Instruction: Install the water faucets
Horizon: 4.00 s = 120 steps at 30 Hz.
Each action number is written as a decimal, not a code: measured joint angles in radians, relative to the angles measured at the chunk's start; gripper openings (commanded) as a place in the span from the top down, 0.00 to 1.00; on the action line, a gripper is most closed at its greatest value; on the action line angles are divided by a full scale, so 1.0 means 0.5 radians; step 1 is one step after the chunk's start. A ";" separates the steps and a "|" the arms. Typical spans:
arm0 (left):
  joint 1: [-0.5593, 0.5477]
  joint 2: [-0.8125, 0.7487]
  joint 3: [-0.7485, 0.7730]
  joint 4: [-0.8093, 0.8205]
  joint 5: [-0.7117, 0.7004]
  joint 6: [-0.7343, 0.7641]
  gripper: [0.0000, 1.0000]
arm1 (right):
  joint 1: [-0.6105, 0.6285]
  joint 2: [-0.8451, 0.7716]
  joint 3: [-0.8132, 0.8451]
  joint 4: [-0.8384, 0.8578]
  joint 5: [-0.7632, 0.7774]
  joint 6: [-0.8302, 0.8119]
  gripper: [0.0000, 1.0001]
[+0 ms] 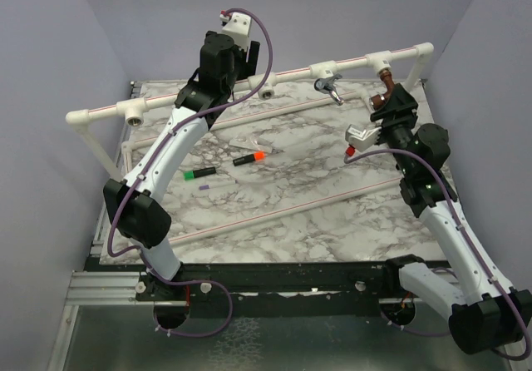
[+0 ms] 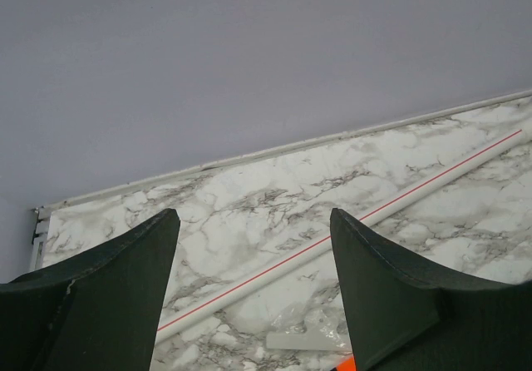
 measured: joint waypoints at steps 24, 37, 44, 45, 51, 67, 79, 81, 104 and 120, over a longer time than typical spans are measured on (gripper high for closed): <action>-0.008 -0.013 -0.016 0.002 -0.001 0.002 0.25 | 0.079 0.011 -0.105 0.230 0.168 0.281 0.99; -0.009 -0.020 -0.027 0.021 -0.008 0.016 0.25 | 0.084 0.018 0.008 0.194 0.178 1.294 0.99; -0.008 -0.020 -0.034 0.054 -0.017 0.039 0.25 | 0.082 0.061 0.156 0.049 0.238 1.873 0.99; -0.008 -0.020 -0.034 0.055 -0.018 0.040 0.25 | 0.082 0.065 0.169 0.034 0.252 1.953 0.99; -0.008 -0.021 -0.037 0.064 -0.021 0.047 0.25 | 0.082 0.072 0.224 -0.025 0.343 2.438 0.99; -0.008 -0.021 -0.043 0.084 -0.031 0.055 0.25 | 0.072 0.063 0.224 0.005 0.582 3.658 0.99; -0.008 -0.021 -0.053 0.105 -0.034 0.055 0.25 | 0.072 0.050 0.195 -0.025 0.798 4.842 0.99; -0.008 -0.021 -0.053 0.105 -0.036 0.055 0.25 | 0.072 0.043 0.179 -0.029 0.826 5.047 0.99; -0.018 -0.024 -0.056 0.097 -0.037 0.056 0.25 | 0.072 0.014 0.217 -0.225 0.873 5.647 0.58; -0.041 -0.030 -0.056 0.073 -0.040 0.058 0.25 | 0.091 0.050 0.433 -0.455 0.693 4.881 0.24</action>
